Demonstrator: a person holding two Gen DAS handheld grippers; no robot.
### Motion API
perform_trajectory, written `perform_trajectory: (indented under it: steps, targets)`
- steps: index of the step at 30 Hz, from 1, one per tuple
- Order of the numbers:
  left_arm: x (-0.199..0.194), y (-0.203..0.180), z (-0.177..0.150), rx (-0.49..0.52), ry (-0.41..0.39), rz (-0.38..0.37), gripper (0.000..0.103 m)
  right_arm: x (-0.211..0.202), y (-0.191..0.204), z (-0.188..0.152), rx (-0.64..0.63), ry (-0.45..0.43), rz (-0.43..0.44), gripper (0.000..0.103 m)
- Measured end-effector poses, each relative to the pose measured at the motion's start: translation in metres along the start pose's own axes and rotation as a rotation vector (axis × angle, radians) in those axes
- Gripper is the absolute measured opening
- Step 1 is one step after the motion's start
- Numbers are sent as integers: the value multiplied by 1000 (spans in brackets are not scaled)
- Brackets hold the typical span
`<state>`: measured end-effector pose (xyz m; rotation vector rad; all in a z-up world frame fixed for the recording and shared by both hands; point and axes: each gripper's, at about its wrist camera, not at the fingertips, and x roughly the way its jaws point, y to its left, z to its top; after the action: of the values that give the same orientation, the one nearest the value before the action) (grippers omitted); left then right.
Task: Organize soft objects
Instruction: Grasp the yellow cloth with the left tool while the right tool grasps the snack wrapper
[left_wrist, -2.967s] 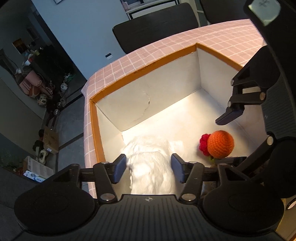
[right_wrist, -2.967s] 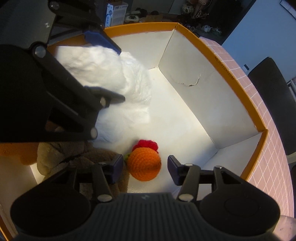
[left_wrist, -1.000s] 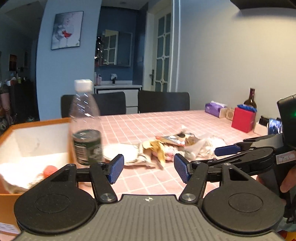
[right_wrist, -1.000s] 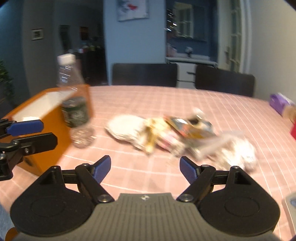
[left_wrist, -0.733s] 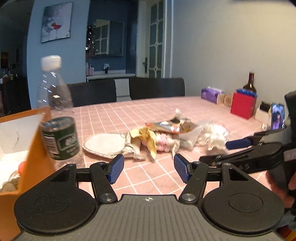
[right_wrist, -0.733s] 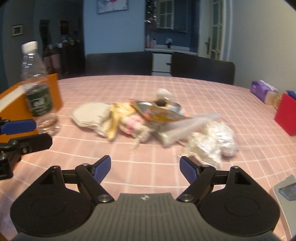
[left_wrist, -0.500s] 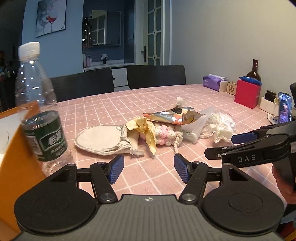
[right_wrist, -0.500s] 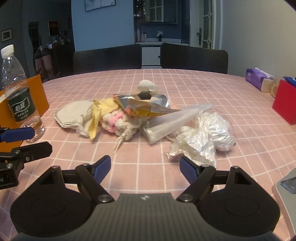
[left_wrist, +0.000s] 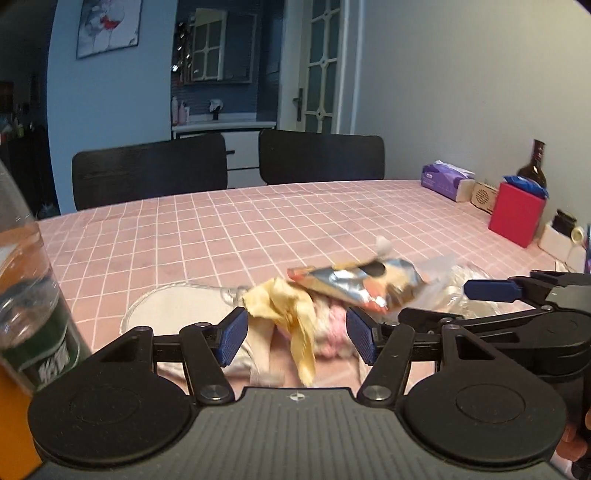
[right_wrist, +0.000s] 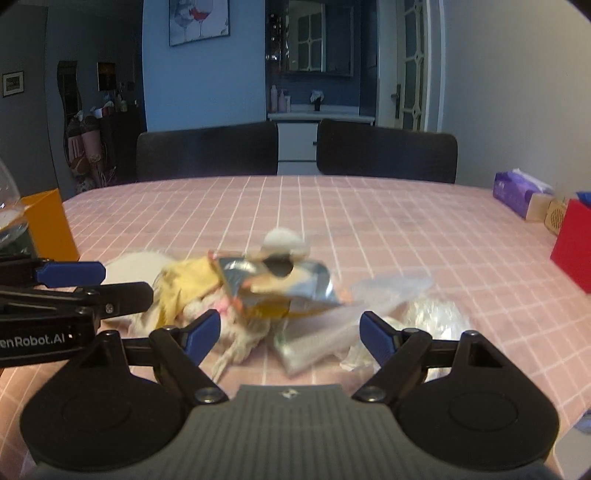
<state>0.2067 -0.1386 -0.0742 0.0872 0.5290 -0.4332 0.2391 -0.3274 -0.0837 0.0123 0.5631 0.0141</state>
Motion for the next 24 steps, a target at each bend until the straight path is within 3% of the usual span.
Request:
perform_trajectory:
  steps: [3, 8, 12, 15, 17, 24]
  targets:
    - [12, 11, 10, -43, 22, -11, 72, 12, -2, 9, -1, -13, -2, 94]
    - [20, 28, 14, -145, 50, 28, 73, 32, 6, 18, -29, -28, 39, 97]
    - [23, 36, 9, -175, 72, 34, 73, 53, 13, 19, -79, -14, 48, 98]
    - [24, 39, 9, -184, 75, 29, 73, 68, 6, 18, -39, 12, 36, 97]
    - [26, 41, 10, -185, 79, 25, 73, 71, 1, 16, 1, 16, 40, 89]
    - [41, 32, 11, -149, 104, -19, 78, 70, 0, 7, -12, 14, 49, 79]
